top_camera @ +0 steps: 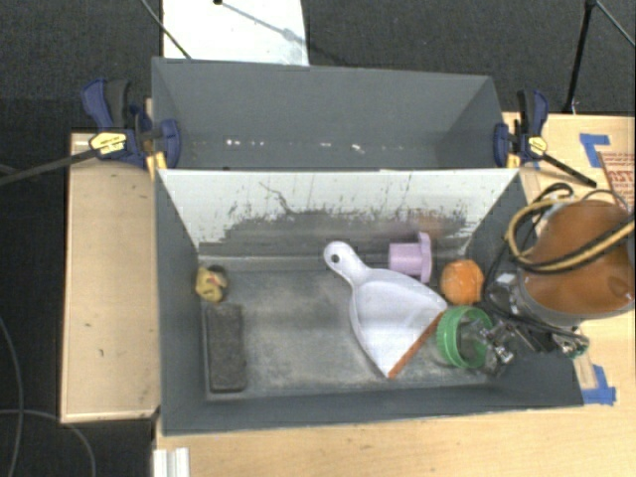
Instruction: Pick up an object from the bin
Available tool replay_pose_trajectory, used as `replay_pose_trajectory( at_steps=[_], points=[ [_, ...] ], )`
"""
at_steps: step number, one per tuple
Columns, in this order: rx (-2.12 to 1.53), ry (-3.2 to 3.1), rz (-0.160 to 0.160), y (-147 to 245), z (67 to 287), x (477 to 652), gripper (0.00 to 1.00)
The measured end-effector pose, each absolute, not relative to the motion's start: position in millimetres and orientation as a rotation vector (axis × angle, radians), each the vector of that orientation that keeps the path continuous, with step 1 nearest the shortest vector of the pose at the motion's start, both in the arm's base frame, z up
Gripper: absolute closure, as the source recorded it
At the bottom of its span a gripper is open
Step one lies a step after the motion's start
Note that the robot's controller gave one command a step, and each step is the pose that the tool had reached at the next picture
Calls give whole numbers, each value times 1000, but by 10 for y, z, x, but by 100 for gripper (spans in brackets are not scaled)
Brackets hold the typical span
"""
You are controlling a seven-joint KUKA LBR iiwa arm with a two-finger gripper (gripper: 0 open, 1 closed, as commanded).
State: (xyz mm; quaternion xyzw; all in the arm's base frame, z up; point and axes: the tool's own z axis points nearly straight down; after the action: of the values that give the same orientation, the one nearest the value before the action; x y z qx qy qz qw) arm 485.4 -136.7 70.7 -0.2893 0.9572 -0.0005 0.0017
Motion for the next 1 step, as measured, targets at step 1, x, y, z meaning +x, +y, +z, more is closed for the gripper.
replay_pose_trajectory(
  at_steps=[1],
  points=[
    [-905, 3011, 5, -1325, 1376, 4846, 100]
  ],
)
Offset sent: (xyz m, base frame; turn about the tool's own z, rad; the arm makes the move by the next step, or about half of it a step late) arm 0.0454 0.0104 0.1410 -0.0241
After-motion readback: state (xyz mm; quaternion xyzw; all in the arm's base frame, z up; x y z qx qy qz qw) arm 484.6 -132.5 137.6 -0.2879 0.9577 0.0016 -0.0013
